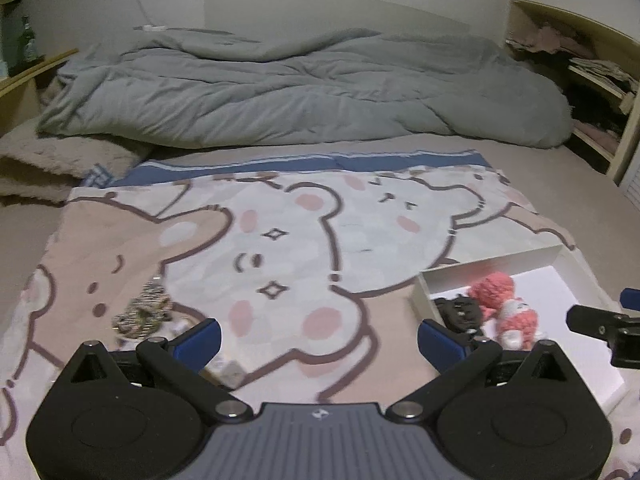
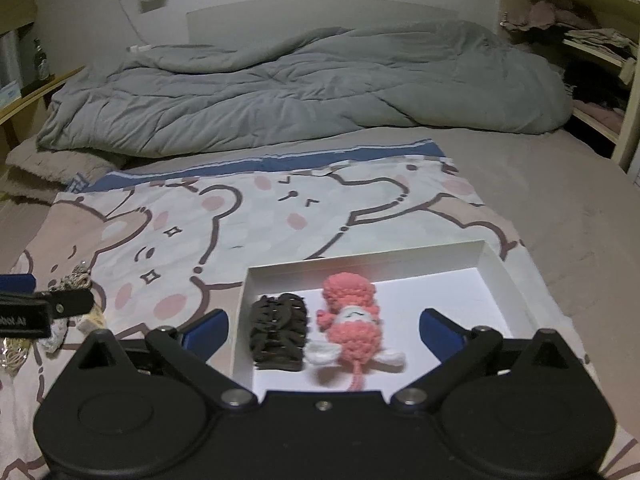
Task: Organize objects
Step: 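Grasp the blue floral pouch with the right gripper while the left gripper grasps the crocheted scrunchie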
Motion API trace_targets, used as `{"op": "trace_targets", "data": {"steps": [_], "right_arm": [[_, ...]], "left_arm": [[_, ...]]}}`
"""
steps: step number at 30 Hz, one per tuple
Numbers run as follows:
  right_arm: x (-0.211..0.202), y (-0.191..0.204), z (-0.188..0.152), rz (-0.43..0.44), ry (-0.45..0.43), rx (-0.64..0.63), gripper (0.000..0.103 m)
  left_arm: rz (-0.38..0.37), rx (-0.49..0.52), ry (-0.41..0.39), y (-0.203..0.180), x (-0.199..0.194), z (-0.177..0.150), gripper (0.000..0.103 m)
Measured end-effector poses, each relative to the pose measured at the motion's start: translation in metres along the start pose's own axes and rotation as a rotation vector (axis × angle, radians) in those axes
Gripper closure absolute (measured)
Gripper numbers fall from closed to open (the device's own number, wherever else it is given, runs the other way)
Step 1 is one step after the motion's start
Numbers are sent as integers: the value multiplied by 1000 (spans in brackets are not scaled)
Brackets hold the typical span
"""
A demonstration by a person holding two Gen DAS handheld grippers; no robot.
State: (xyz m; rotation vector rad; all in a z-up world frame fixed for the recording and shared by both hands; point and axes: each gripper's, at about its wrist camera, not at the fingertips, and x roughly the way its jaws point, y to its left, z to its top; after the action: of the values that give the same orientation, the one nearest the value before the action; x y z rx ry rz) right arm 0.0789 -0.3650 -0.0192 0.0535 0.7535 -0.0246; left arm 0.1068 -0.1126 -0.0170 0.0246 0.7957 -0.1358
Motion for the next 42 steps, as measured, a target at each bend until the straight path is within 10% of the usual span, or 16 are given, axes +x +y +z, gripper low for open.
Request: {"op": "trace_targets", "data": {"steps": [17,42], "right_arm": [[10,76,-16,157,31,-223,0],[60,163,-107,139,299,-1023,0]], "left_arm": [[33,-34,55,62,-11,-31,0],[-75,-28,343,60,40,-87,1]]}}
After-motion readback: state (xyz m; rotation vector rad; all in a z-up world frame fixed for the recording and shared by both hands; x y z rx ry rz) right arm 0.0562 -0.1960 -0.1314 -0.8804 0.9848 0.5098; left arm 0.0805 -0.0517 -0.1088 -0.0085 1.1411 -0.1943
